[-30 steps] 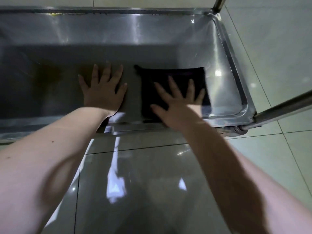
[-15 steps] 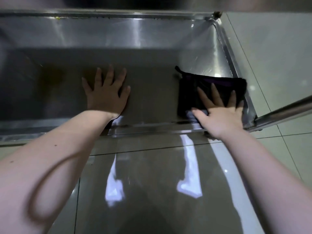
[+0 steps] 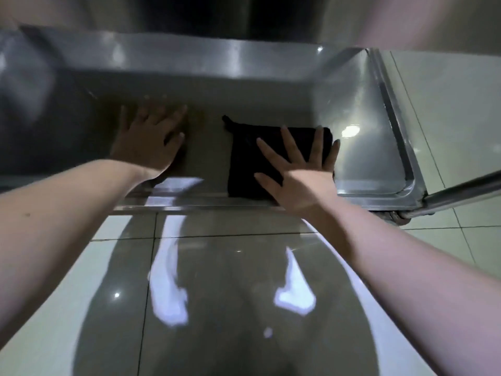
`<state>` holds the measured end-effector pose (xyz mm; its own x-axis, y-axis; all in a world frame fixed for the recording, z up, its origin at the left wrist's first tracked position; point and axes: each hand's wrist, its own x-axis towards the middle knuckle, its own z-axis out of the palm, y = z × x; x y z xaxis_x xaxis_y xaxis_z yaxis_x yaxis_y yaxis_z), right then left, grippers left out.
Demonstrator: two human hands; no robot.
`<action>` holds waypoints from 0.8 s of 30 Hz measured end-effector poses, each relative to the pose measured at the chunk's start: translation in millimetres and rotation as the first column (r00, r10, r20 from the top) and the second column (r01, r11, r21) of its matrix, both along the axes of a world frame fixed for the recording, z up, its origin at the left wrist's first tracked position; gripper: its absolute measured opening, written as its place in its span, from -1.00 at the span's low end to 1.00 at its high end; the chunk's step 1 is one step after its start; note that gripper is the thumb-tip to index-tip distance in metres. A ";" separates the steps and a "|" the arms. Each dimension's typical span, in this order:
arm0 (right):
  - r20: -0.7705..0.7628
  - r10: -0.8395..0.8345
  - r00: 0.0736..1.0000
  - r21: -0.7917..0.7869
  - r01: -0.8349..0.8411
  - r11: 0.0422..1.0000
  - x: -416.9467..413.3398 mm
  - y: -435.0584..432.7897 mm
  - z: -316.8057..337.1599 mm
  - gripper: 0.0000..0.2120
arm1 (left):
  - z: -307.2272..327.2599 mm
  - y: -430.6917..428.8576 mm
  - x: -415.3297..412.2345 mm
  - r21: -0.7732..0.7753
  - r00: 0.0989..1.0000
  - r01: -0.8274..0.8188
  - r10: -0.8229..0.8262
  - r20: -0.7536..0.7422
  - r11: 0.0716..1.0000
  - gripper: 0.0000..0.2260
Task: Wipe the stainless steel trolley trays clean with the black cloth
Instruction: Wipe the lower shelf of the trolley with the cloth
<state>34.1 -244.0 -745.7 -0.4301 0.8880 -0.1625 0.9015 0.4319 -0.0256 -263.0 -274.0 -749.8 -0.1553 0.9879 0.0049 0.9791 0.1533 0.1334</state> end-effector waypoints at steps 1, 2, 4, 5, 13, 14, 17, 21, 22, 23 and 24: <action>0.019 0.006 1.000 -0.007 -0.006 1.000 2.2 3.1 0.5 -0.36 | -0.5 -7.2 -16.9 -0.008 1.000 -0.011 0.011 -0.020 1.000 -0.53; 0.027 -0.005 1.000 -0.038 0.006 0.999 3.5 5.4 -0.8 -0.35 | -1.2 -13.8 -33.7 -0.026 0.999 -0.036 0.035 -0.027 0.999 -0.54; 0.036 -0.034 0.999 -0.072 0.036 0.997 -1.3 4.2 -6.7 -0.34 | -4.3 -25.5 -70.1 -0.079 0.994 -0.112 0.110 -0.020 0.991 -0.54; 0.038 -0.040 0.998 -0.054 0.042 0.998 -3.7 2.5 -10.0 -0.34 | -6.9 -29.7 -84.9 -0.103 0.991 -0.137 0.136 -0.016 0.985 -0.53; 0.081 -0.030 0.996 -0.033 0.033 0.999 -15.7 -4.1 -14.3 -0.40 | -22.2 -36.4 -105.3 -0.076 0.990 -0.143 0.141 -0.020 0.987 -0.42; 0.092 -0.026 0.995 -0.035 0.030 0.999 -23.4 -8.1 -14.4 -0.40 | -23.9 -36.9 -105.6 -0.068 0.989 -0.148 0.147 -0.022 0.987 -0.43; 0.094 0.019 0.995 -0.040 -0.016 0.999 -61.5 -24.4 -15.7 -0.39 | -26.9 -38.2 -105.7 -0.033 0.990 -0.138 0.137 -0.029 0.990 -0.44; 0.008 0.070 0.998 -0.053 -0.069 0.996 -125.1 -33.8 -21.0 -0.39 | -28.9 -37.5 -106.2 -0.007 0.991 -0.132 0.131 -0.039 0.991 -0.46; -0.007 0.059 0.998 -0.047 -0.059 0.997 -138.8 -27.9 -22.8 -0.38 | -29.7 -37.7 -105.8 -0.005 0.991 -0.132 0.132 -0.038 0.991 -0.46; -0.011 0.041 0.999 -0.037 -0.041 0.998 -151.5 -17.7 -24.6 -0.37 | -30.0 -37.8 -105.2 0.001 0.991 -0.131 0.131 -0.040 0.991 -0.46; -0.011 0.019 1.000 -0.027 -0.020 0.999 -163.2 -3.7 -26.5 -0.37 | -30.1 -38.2 -104.3 0.010 0.991 -0.127 0.127 -0.045 0.992 -0.46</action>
